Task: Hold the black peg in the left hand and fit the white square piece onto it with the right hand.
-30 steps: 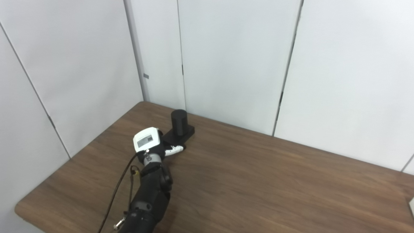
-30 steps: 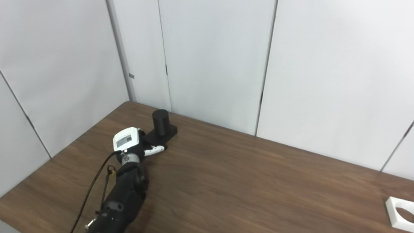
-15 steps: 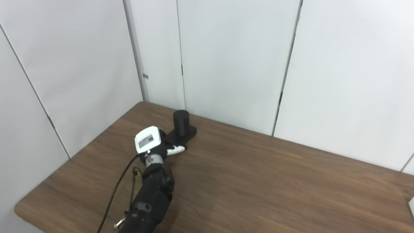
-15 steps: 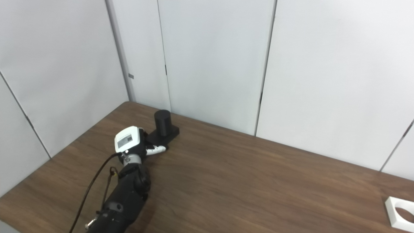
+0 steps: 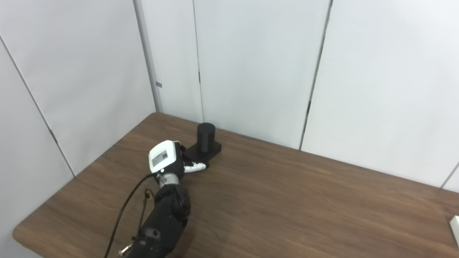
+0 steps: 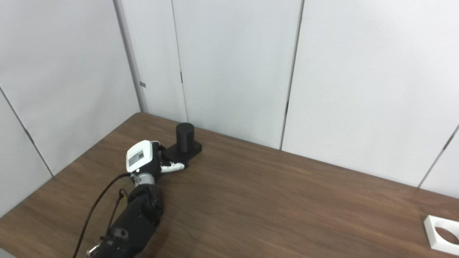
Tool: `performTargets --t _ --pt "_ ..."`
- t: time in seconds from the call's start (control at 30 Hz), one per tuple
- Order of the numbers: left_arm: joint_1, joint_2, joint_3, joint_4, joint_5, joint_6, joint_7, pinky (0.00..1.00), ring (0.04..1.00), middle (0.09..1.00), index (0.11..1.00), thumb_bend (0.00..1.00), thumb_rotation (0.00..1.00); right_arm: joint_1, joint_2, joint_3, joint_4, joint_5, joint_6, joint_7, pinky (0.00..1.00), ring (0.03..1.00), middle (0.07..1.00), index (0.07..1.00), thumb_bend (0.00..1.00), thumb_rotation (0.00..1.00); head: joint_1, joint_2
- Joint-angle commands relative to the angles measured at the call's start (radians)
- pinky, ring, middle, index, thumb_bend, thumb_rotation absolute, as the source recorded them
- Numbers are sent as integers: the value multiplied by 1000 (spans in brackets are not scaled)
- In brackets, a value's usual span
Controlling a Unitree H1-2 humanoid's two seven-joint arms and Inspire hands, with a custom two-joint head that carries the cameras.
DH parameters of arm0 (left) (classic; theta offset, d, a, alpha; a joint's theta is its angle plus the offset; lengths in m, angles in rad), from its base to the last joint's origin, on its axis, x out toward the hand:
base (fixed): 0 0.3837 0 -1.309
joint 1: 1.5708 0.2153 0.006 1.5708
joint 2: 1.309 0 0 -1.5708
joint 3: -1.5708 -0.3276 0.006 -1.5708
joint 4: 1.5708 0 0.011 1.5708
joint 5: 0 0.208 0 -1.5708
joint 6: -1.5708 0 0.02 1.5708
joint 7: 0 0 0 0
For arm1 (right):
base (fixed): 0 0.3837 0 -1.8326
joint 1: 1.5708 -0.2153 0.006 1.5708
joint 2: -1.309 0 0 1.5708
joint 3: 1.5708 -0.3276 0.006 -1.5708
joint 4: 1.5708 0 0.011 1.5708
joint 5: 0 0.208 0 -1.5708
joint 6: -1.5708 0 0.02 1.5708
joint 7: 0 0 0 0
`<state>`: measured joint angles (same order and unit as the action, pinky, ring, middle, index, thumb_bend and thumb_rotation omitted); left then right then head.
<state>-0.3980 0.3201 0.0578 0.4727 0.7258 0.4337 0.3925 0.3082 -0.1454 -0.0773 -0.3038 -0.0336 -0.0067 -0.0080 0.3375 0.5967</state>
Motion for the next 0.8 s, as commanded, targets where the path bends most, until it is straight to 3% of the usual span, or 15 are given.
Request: performTargets --t 0.0,0.07,0.27,0.53,0.77 --pt "-7 28 -4 -51 -19 -10 4 680 742 703 481 519 51 2 7 10 -18 13 6 18 952 914 883 918 767 1000 -25 3" --pt "12 27 -8 -83 -40 -22 -7 668 736 701 481 519 50 5 8 16 -25 22 11 22 917 933 913 944 787 1000 -37 5" --pt "119 12 -42 -260 -105 -83 -77 568 687 661 479 515 45 7 15 32 -58 2 54 13 998 956 933 971 753 1000 -94 25" --pt "282 -23 -178 -563 -105 -94 -230 598 710 687 483 508 49 1 39 45 -103 -5 89 -3 1000 943 913 972 547 1000 -158 55" --pt "362 -30 -286 -697 -84 -129 -337 626 713 685 483 510 48 -5 41 70 -154 -46 143 -11 1000 939 899 953 431 1000 -231 101"
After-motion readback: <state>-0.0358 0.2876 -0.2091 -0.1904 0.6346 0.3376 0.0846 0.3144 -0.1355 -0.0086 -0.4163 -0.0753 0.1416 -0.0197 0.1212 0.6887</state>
